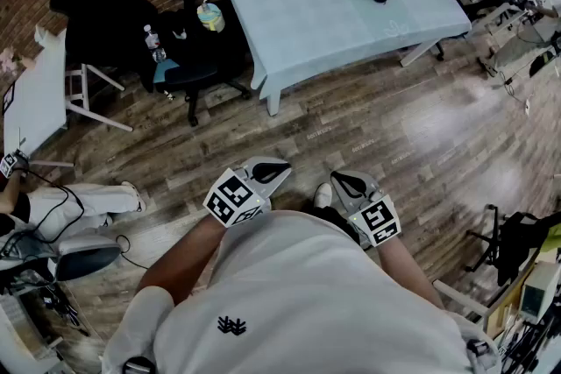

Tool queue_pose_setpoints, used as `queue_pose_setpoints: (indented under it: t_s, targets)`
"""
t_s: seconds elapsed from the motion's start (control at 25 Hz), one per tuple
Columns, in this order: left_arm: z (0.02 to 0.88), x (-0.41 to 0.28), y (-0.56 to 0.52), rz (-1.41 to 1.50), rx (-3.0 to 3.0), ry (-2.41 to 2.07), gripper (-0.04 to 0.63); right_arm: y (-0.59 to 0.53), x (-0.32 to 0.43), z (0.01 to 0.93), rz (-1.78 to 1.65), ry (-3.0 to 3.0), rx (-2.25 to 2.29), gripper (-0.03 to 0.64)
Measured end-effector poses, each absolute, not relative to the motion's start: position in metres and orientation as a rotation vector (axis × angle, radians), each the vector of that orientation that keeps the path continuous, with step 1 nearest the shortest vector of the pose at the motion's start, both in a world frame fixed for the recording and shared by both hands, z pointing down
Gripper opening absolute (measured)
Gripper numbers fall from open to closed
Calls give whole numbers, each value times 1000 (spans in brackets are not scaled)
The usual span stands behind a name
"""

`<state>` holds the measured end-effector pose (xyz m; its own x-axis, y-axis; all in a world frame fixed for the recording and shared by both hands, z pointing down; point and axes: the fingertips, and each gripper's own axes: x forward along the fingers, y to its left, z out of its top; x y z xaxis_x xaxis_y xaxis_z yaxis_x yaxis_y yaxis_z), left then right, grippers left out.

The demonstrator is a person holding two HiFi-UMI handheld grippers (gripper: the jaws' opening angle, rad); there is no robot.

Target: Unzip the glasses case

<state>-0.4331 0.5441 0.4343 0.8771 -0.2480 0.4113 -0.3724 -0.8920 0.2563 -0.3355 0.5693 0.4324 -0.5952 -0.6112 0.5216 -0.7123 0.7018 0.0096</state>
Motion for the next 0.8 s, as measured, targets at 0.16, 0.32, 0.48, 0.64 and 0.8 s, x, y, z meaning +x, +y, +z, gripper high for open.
queue_pose_setpoints:
  t_s: [0.16, 0.32, 0.48, 0.64, 0.8]
  targets:
    - [432, -394, 534, 526, 2725, -480, 57, 561, -300, 436, 282, -2420, 1015, 0]
    - [418, -331, 522, 509, 2770, -445, 57, 545, -251, 435, 300, -2420, 1043, 0]
    - [410, -267, 504, 493, 2790, -433, 57, 529, -199, 430, 294, -2445, 1059, 0]
    - [410, -212, 489, 492, 2790, -460, 55, 519, -143, 438, 333, -2451, 1072, 0]
    - [412, -174, 468, 472, 2770, -483, 57, 503, -101, 449, 365, -2441, 1066, 2]
